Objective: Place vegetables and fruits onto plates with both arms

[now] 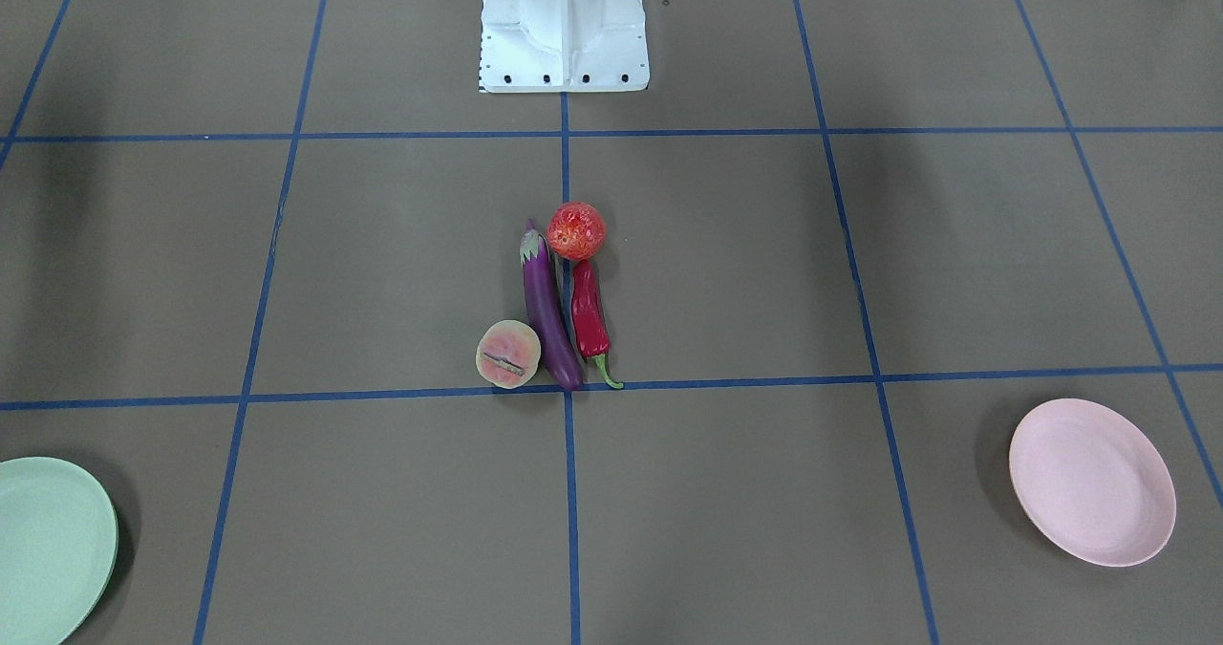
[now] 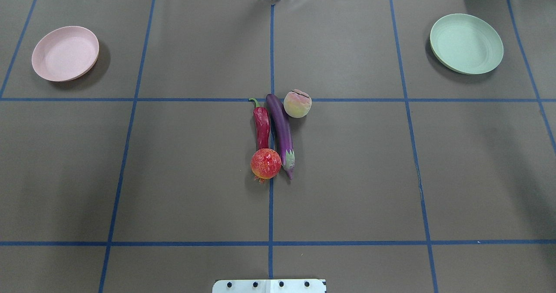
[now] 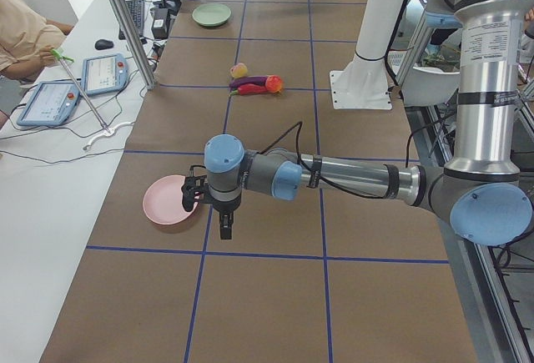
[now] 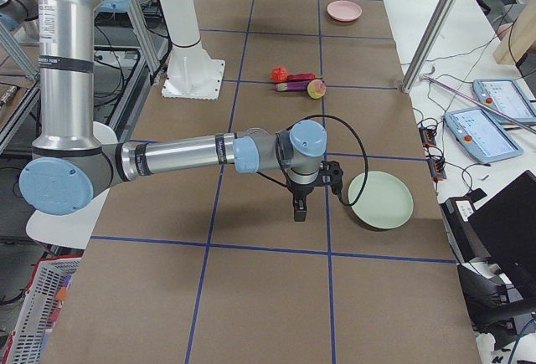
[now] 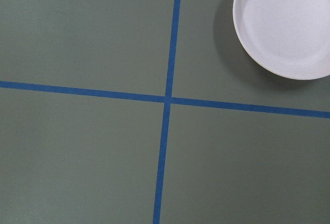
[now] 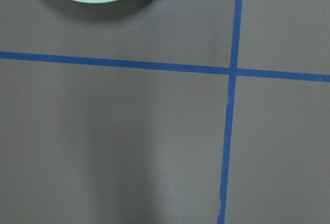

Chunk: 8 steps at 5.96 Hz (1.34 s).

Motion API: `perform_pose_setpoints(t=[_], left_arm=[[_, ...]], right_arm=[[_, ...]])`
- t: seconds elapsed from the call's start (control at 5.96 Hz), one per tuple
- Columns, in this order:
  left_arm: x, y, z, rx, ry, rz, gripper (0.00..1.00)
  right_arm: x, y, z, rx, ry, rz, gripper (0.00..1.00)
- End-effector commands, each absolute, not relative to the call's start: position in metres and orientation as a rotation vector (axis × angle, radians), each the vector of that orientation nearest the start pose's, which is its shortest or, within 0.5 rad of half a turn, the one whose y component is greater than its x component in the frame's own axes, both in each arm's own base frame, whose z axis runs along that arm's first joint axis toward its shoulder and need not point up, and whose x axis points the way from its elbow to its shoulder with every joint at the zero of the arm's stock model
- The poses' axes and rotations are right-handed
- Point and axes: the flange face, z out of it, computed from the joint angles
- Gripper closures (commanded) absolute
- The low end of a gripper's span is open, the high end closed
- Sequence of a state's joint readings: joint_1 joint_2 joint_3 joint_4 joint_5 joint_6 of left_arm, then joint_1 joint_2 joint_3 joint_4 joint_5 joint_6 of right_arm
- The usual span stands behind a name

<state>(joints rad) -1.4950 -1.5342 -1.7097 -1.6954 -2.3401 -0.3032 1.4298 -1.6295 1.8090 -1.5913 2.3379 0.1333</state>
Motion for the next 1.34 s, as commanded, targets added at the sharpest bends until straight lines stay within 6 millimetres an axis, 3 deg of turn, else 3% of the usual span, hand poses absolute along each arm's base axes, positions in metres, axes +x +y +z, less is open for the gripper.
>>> perform_pose_setpoints(t=[0.0, 0.17, 0.34, 0.5, 0.84, 1.17], left_arm=[[-0.013, -0.497, 0.570, 0.108, 0.907, -0.068, 0.00], [0.015, -0.500, 0.554, 0.091, 1.003, -0.049, 0.00], [0.068, -0.519, 0.519, 0.053, 1.024, -0.026, 0.00], [0.120, -0.534, 0.481, 0.039, 1.040, 0.025, 0.00], [0.168, -0.534, 0.435, -0.019, 1.063, -0.036, 0.00], [0.233, -0.543, 0.369, -0.053, 1.084, -0.076, 0.00]], right_arm=[[-0.008, -0.482, 0.583, 0.060, -0.805, -0.083, 0.00], [-0.008, -0.481, 0.590, 0.115, -0.824, -0.106, 0.00], [-0.009, -0.485, 0.606, 0.117, -0.827, -0.109, 0.00], [-0.011, -0.486, 0.604, 0.119, -0.855, -0.114, 0.00], [-0.015, -0.482, 0.602, 0.148, -0.887, -0.142, 0.00], [-0.019, -0.482, 0.602, 0.140, -0.908, -0.147, 0.00]])
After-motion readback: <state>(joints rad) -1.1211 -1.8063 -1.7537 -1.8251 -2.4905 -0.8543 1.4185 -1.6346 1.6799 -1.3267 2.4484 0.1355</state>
